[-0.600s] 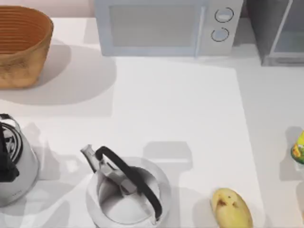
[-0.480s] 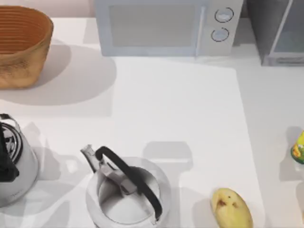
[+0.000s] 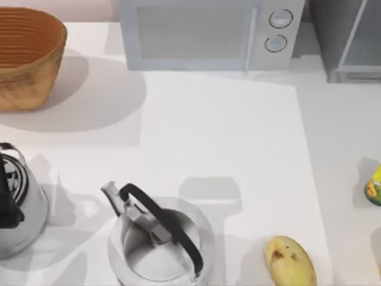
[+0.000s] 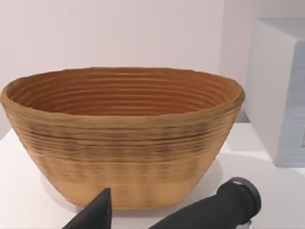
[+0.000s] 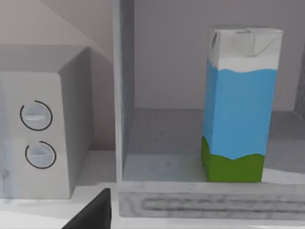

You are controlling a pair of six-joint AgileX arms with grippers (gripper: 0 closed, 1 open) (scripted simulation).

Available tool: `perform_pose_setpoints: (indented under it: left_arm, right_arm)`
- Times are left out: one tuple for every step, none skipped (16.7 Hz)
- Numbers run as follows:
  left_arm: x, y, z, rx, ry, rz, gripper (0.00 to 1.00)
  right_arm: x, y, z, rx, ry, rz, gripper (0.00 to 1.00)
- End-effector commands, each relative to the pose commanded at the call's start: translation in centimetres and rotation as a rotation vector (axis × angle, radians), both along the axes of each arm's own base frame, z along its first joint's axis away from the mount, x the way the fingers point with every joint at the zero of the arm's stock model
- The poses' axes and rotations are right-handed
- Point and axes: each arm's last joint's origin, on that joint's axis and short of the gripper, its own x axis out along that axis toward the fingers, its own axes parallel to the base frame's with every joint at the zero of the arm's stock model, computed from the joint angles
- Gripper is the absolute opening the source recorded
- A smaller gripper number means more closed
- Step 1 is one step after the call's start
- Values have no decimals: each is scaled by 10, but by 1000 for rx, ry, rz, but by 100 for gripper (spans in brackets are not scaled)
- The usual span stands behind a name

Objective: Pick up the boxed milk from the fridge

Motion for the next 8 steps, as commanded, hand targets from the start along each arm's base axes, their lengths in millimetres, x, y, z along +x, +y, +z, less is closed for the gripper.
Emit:
perform_pose_setpoints:
  left_arm:
    - [0, 0, 0, 0, 0, 0, 100]
    - [0, 0, 0, 0, 0, 0, 100]
    - [0, 0, 0, 0, 0, 0, 100]
    - [0, 0, 0, 0, 0, 0, 100]
    - [0, 0, 0, 0, 0, 0, 100]
    - [0, 0, 0, 0, 0, 0, 100]
    - [0, 0, 0, 0, 0, 0, 100]
    - [0, 0, 0, 0, 0, 0, 100]
  right_arm:
    - [7, -4, 1, -2, 1, -1, 100]
    - [14, -8, 1, -3, 6, -1, 100]
    - [22, -13, 0, -2, 14, -2, 100]
    - [30, -18, -3, 0, 26, -2, 100]
    - [37, -24, -8, 4, 39, -2, 100]
    - [44, -30, -13, 9, 53, -3, 100]
    - [50, -36, -19, 14, 64, -2, 100]
    - [55, -42, -25, 19, 73, -2, 100]
